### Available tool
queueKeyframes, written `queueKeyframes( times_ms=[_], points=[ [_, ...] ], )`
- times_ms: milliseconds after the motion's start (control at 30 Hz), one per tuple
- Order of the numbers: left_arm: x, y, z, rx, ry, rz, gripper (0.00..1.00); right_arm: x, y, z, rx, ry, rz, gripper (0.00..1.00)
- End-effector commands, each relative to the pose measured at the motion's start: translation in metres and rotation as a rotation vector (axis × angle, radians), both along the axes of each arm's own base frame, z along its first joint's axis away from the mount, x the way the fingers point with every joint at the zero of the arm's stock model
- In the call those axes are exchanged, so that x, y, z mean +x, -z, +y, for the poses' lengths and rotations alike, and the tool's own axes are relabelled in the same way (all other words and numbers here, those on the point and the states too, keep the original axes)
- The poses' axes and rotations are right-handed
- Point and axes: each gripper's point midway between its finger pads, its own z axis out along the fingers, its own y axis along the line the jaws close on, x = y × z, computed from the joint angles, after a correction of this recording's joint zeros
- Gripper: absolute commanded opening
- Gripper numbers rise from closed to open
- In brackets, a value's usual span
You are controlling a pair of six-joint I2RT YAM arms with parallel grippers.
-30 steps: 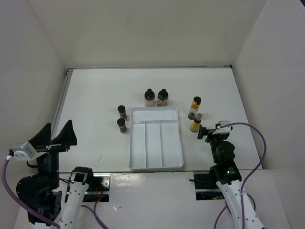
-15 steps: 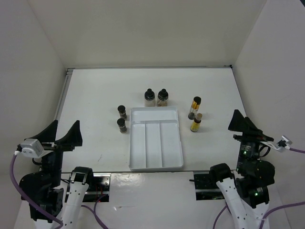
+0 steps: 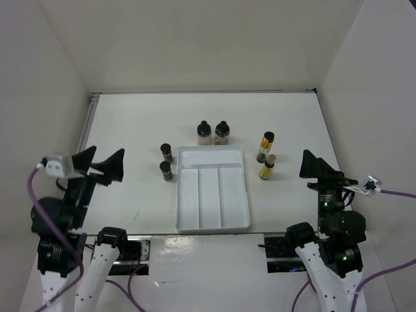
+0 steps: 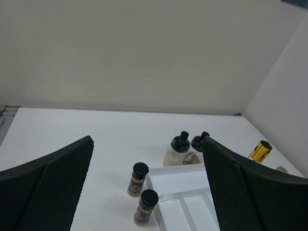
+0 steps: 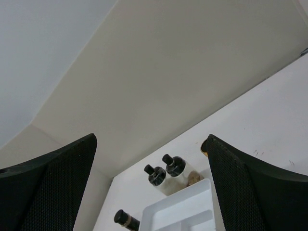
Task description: Organize the condiment bottles
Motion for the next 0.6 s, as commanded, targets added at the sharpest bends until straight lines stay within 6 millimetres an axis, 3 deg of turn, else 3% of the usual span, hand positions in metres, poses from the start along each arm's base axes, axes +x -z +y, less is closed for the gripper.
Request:
queueKeyframes(
  times_ms=[0, 33, 67, 100, 133, 200, 233, 267, 300, 333, 367, 400, 467, 500, 567],
  points=[
    [0.045, 0.004, -0.01, 0.042, 0.033, 0.144, 1.0, 0.002, -0.029, -0.001, 0.059, 0.002, -0.084, 0.99],
    [0.054, 0.004, -0.011, 0.044, 0.033, 0.167, 1.0, 0.009, -0.033, -0.002, 0.053, 0.018, -0.071, 0.99],
    [0.074, 0.013, -0.015, 0.065, 0.042, 0.231, 1.0, 0.034, -0.027, 0.006, -0.031, 0.028, 0.011, 0.99],
    [0.079, 0.002, -0.015, 0.065, 0.042, 0.227, 1.0, 0.038, -0.046, 0.004, -0.052, 0.045, 0.012, 0.99],
    [0.101, 0.019, -0.017, 0.084, 0.043, 0.323, 1.0, 0.05, -0.046, 0.004, -0.099, 0.071, 0.073, 0.99],
    [0.121, 0.024, -0.015, 0.12, 0.026, 0.395, 1.0, 0.089, -0.046, 0.014, -0.182, 0.072, 0.226, 0.99],
    [0.142, 0.031, -0.012, 0.163, 0.011, 0.484, 1.0, 0.1, -0.045, 0.021, -0.212, 0.052, 0.266, 0.99],
    [0.153, 0.035, -0.009, 0.183, -0.008, 0.533, 1.0, 0.107, -0.057, 0.024, -0.258, 0.043, 0.272, 0.99],
    [0.159, 0.049, 0.001, 0.205, -0.062, 0.623, 1.0, 0.129, -0.039, 0.033, -0.305, 0.026, 0.355, 0.99],
    [0.18, 0.052, 0.003, 0.223, -0.08, 0.68, 1.0, 0.137, -0.036, 0.034, -0.324, 0.024, 0.384, 0.99],
    [0.187, 0.057, 0.003, 0.244, -0.076, 0.717, 1.0, 0.143, -0.045, 0.037, -0.357, 0.016, 0.387, 0.99],
    [0.189, 0.067, -0.003, 0.25, -0.036, 0.775, 1.0, 0.157, -0.029, 0.041, -0.393, 0.01, 0.452, 0.99],
    [0.204, 0.088, -0.019, 0.256, 0.062, 0.848, 1.0, 0.166, -0.031, 0.045, -0.426, -0.001, 0.481, 0.99],
    [0.206, 0.095, -0.033, 0.245, 0.14, 0.867, 1.0, 0.175, -0.017, 0.047, -0.442, -0.008, 0.534, 0.99],
    [0.212, 0.119, -0.041, 0.212, 0.179, 0.936, 1.0, 0.182, -0.016, 0.05, -0.458, -0.028, 0.552, 0.99]
  ],
)
